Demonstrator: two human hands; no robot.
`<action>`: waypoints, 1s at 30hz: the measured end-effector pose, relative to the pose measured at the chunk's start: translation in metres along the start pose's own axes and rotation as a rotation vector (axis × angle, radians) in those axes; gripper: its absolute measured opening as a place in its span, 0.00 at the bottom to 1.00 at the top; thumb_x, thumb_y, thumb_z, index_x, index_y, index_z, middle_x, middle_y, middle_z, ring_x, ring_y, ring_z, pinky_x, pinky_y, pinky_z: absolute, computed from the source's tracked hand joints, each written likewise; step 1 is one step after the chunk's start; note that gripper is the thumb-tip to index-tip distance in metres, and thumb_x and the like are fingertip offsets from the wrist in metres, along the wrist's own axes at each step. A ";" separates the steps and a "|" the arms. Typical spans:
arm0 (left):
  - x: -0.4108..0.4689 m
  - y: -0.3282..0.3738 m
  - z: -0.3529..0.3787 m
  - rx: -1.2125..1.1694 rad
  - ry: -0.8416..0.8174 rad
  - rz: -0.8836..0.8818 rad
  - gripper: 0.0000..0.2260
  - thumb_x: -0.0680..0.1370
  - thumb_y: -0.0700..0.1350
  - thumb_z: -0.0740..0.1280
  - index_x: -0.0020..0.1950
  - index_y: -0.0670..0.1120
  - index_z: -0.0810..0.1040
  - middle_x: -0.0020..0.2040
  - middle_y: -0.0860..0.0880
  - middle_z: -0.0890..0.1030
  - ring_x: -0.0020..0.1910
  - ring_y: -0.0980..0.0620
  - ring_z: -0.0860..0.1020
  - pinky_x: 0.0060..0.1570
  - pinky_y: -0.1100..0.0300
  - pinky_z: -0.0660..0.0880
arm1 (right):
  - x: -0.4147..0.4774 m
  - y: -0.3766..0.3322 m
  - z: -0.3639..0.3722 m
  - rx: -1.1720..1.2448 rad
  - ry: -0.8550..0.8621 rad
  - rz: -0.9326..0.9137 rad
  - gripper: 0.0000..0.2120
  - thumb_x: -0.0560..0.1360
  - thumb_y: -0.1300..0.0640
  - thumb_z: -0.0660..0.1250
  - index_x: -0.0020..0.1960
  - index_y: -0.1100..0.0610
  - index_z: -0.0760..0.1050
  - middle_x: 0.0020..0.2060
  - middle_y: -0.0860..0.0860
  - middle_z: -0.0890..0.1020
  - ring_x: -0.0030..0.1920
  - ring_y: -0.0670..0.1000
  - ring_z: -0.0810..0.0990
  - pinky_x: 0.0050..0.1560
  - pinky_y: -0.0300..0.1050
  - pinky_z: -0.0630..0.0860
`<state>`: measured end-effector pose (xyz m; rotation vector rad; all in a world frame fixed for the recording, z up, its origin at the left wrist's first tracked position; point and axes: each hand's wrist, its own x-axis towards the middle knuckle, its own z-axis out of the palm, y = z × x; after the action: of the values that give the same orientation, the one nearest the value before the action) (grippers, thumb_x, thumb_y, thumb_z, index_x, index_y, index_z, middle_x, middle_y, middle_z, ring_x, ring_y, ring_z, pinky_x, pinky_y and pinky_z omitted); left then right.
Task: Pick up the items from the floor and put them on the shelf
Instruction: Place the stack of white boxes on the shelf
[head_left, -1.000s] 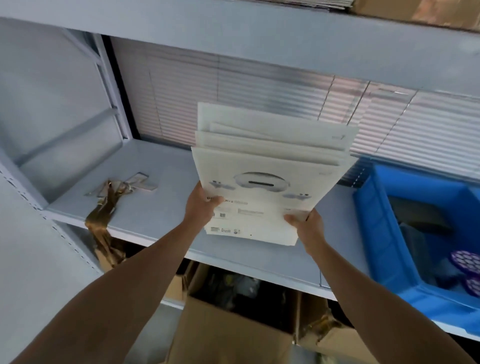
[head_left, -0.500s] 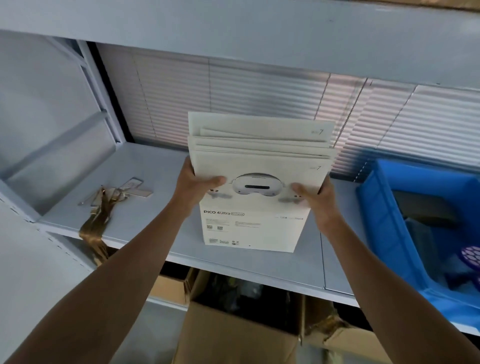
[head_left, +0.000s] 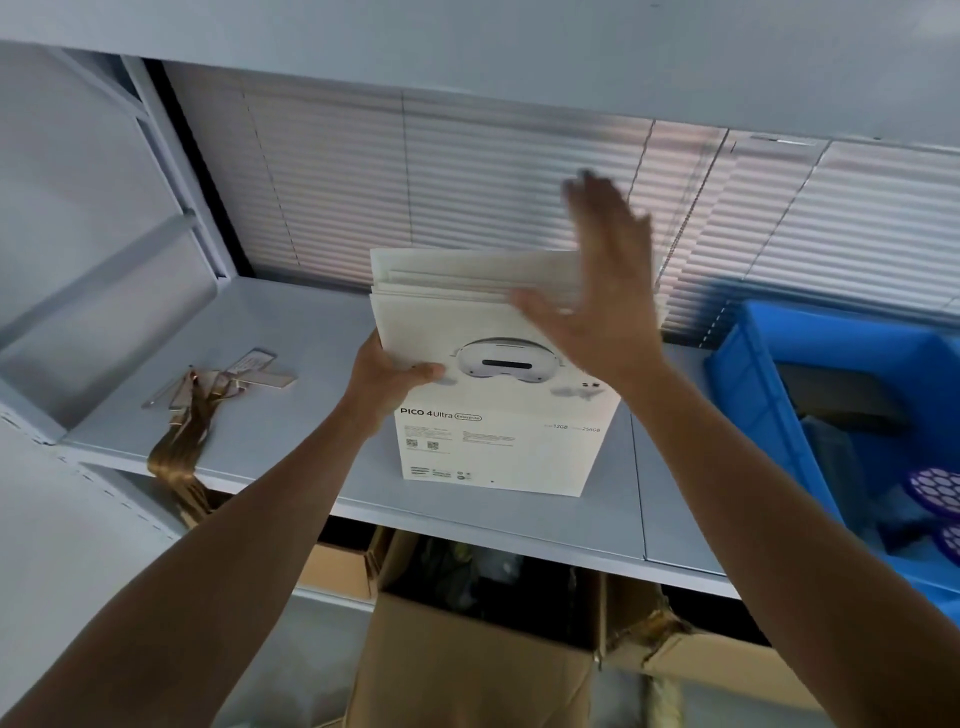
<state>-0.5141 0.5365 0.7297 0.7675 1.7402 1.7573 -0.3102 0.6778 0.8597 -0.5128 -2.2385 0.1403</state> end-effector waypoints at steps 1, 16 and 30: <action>-0.001 0.001 -0.001 -0.009 0.001 0.006 0.28 0.63 0.29 0.78 0.61 0.36 0.77 0.53 0.40 0.85 0.50 0.44 0.85 0.43 0.57 0.81 | 0.009 -0.013 0.007 -0.131 -0.159 -0.076 0.48 0.71 0.32 0.66 0.81 0.57 0.53 0.80 0.54 0.55 0.80 0.56 0.52 0.78 0.62 0.45; -0.004 0.008 -0.003 0.055 0.002 -0.036 0.23 0.64 0.30 0.79 0.57 0.39 0.80 0.43 0.49 0.85 0.37 0.55 0.82 0.35 0.63 0.77 | 0.016 -0.020 0.035 -0.293 -0.533 -0.148 0.46 0.66 0.39 0.74 0.77 0.51 0.59 0.72 0.50 0.69 0.74 0.54 0.65 0.76 0.57 0.57; 0.006 -0.012 0.007 0.014 0.150 -0.090 0.24 0.61 0.42 0.81 0.56 0.45 0.81 0.48 0.49 0.87 0.48 0.46 0.85 0.47 0.51 0.82 | -0.095 0.123 0.082 0.930 -0.353 0.768 0.26 0.67 0.62 0.75 0.64 0.66 0.75 0.56 0.59 0.84 0.54 0.54 0.84 0.56 0.57 0.79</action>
<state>-0.5132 0.5458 0.7178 0.5660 1.8556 1.7833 -0.2775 0.7570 0.7063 -0.8073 -1.8735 1.6636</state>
